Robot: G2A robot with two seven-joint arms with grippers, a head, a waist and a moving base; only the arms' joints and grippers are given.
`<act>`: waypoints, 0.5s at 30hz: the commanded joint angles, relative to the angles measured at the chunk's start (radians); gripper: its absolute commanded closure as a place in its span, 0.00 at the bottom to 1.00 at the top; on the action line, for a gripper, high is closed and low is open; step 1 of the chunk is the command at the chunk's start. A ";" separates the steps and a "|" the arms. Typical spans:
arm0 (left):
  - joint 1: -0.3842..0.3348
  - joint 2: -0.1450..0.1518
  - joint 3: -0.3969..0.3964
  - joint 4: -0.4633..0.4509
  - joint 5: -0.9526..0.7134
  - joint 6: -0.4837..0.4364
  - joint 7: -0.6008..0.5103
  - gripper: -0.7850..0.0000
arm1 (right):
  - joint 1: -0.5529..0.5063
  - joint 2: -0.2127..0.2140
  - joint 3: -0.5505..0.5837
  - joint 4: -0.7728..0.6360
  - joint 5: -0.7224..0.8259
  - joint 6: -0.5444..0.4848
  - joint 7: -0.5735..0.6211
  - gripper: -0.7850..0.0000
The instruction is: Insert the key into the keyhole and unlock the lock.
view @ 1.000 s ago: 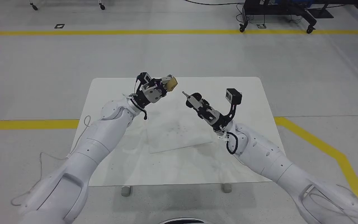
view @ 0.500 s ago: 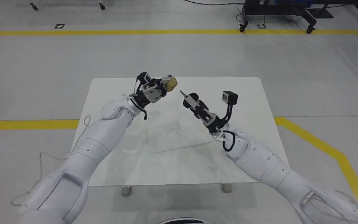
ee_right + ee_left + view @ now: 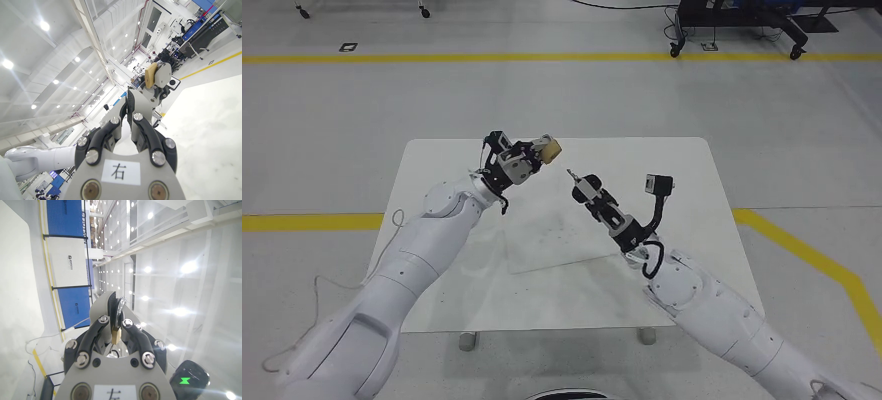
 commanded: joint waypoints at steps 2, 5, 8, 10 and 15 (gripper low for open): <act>0.011 0.002 -0.001 -0.021 0.081 0.021 0.061 1.00 | -0.034 0.004 0.031 -0.019 0.028 0.031 0.028 1.00; 0.026 -0.001 0.001 -0.039 0.096 0.102 0.097 1.00 | -0.044 0.001 0.041 -0.021 0.067 0.060 0.065 1.00; 0.024 -0.005 0.001 -0.040 0.125 0.149 0.113 1.00 | -0.029 -0.012 0.025 0.003 0.124 0.119 0.113 1.00; 0.024 -0.008 0.000 -0.041 0.135 0.171 0.117 1.00 | -0.012 -0.022 0.016 0.023 0.152 0.158 0.130 1.00; 0.027 -0.015 -0.009 -0.038 0.144 0.205 0.118 1.00 | 0.013 -0.044 0.004 0.060 0.179 0.197 0.140 1.00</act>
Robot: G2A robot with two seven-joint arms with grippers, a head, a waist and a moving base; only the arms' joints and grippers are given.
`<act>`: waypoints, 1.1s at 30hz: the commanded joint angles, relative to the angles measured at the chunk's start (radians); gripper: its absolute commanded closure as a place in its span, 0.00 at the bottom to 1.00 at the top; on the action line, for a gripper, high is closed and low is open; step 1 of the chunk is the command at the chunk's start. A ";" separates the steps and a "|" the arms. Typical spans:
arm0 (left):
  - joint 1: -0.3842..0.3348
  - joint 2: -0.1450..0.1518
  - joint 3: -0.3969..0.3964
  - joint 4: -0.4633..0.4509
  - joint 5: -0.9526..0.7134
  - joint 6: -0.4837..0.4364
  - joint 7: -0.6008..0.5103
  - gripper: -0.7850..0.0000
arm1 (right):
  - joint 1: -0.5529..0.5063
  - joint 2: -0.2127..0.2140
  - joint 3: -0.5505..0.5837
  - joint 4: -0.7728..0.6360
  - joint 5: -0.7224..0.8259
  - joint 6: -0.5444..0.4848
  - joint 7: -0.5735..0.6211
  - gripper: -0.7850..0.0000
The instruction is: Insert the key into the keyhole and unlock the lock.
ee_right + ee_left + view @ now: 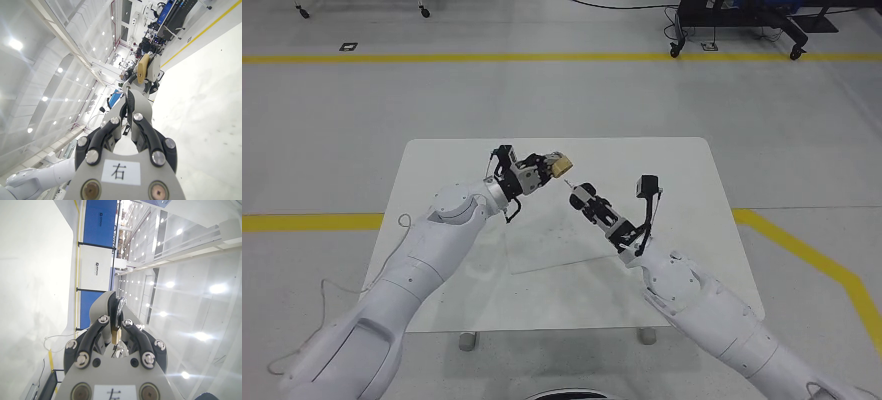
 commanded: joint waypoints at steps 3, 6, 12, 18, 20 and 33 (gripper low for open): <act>-0.002 -0.005 -0.007 0.004 0.023 0.010 -0.002 1.00 | 0.008 -0.013 -0.002 0.017 0.006 0.011 0.004 1.00; -0.003 -0.009 -0.010 0.007 0.046 0.007 -0.002 1.00 | 0.008 -0.021 0.004 0.027 0.009 0.011 0.001 1.00; -0.002 -0.018 -0.018 0.013 0.072 0.007 -0.010 1.00 | 0.007 -0.035 0.018 0.043 0.014 0.024 0.003 1.00; 0.000 -0.026 -0.030 0.016 0.092 0.002 -0.018 1.00 | 0.011 -0.049 0.026 0.057 0.011 0.039 0.012 1.00; 0.002 -0.028 -0.034 0.018 0.096 0.001 -0.021 1.00 | 0.012 -0.054 0.029 0.062 0.011 0.042 0.015 1.00; 0.010 -0.041 -0.061 0.020 0.134 -0.013 -0.027 1.00 | -0.006 -0.074 0.073 0.073 0.003 0.037 0.020 1.00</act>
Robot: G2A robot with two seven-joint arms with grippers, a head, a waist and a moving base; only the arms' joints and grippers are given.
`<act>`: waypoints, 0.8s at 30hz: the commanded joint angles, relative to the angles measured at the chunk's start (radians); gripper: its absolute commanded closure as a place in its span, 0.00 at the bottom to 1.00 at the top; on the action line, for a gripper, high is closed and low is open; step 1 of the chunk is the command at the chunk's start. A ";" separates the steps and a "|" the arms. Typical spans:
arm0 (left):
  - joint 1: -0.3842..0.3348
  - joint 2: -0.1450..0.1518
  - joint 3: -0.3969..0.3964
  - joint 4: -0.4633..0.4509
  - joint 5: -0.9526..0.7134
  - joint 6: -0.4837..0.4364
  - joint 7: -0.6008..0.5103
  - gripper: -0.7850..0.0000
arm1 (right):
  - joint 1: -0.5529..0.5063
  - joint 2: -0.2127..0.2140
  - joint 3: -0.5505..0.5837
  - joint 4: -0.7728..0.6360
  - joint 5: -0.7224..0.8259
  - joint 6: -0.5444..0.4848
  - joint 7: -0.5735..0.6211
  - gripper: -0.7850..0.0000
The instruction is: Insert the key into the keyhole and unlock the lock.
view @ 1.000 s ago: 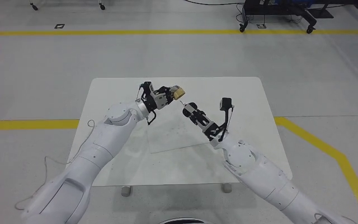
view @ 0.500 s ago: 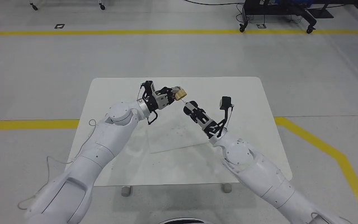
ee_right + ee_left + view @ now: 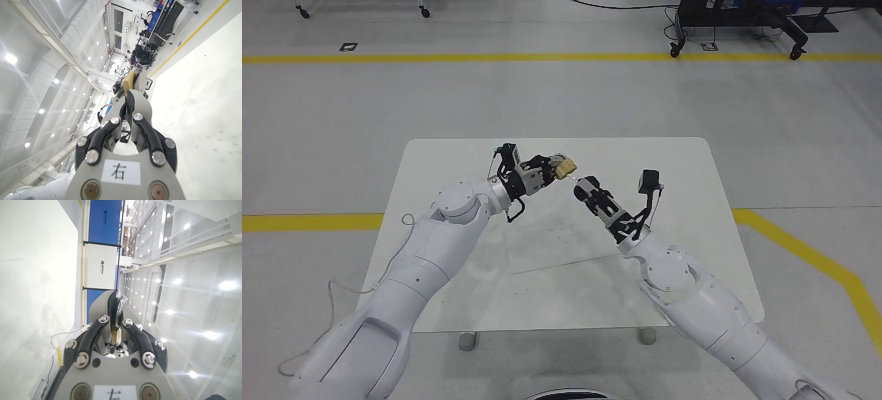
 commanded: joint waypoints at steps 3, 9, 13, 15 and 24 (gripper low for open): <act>0.006 -0.004 -0.011 -0.001 0.008 -0.019 0.010 1.00 | -0.007 -0.006 0.011 -0.001 -0.004 0.003 0.002 1.00; 0.016 -0.009 -0.032 -0.007 0.023 -0.045 0.037 1.00 | -0.012 -0.016 0.024 0.005 0.000 -0.010 0.006 1.00; 0.021 -0.010 -0.043 -0.010 0.004 -0.047 0.036 1.00 | -0.015 -0.019 0.028 0.004 0.006 -0.034 0.020 1.00; 0.021 -0.010 -0.043 -0.010 0.004 -0.047 0.036 1.00 | -0.015 -0.019 0.028 0.004 0.006 -0.034 0.020 1.00; 0.040 -0.009 -0.050 -0.043 0.053 -0.079 0.105 1.00 | -0.017 -0.021 0.032 0.001 -0.005 -0.032 -0.002 1.00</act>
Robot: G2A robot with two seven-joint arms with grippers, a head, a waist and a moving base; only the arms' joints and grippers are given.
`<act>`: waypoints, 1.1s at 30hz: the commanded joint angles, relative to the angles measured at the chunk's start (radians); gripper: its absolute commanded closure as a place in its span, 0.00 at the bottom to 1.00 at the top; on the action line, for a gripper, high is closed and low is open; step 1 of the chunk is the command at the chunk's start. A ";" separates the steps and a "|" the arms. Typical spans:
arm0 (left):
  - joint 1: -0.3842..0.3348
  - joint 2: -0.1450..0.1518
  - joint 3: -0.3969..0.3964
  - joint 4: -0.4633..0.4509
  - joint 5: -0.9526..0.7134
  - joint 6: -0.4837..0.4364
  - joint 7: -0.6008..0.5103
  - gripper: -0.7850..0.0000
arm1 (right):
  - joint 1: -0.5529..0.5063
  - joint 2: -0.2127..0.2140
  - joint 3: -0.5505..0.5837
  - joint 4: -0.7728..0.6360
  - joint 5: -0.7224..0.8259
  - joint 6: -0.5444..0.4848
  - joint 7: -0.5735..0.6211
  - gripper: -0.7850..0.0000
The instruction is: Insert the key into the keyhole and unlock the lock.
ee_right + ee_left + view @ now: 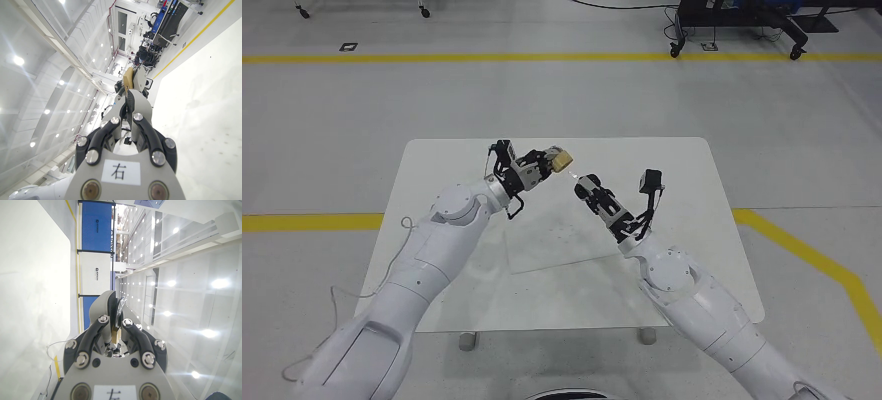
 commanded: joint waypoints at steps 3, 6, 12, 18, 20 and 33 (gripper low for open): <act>0.029 -0.001 -0.008 -0.050 0.057 -0.042 0.075 1.00 | -0.009 -0.015 -0.010 -0.012 -0.036 0.003 -0.099 1.00; 0.042 -0.003 -0.009 -0.075 0.112 -0.067 0.128 1.00 | -0.015 -0.030 -0.024 -0.013 -0.064 -0.012 -0.184 1.00; 0.060 -0.008 -0.009 -0.106 0.190 -0.085 0.186 1.00 | -0.018 -0.057 -0.061 0.001 -0.128 0.001 -0.268 1.00; 0.073 -0.012 -0.016 -0.122 0.244 -0.091 0.220 1.00 | -0.015 -0.072 -0.064 0.017 -0.099 -0.003 -0.217 1.00; 0.077 -0.013 -0.020 -0.127 0.252 -0.090 0.221 1.00 | -0.018 -0.075 -0.057 0.018 -0.091 -0.006 -0.205 1.00; 0.098 -0.021 -0.048 -0.143 0.273 -0.081 0.210 1.00 | -0.044 -0.091 0.000 0.007 -0.079 0.013 -0.209 1.00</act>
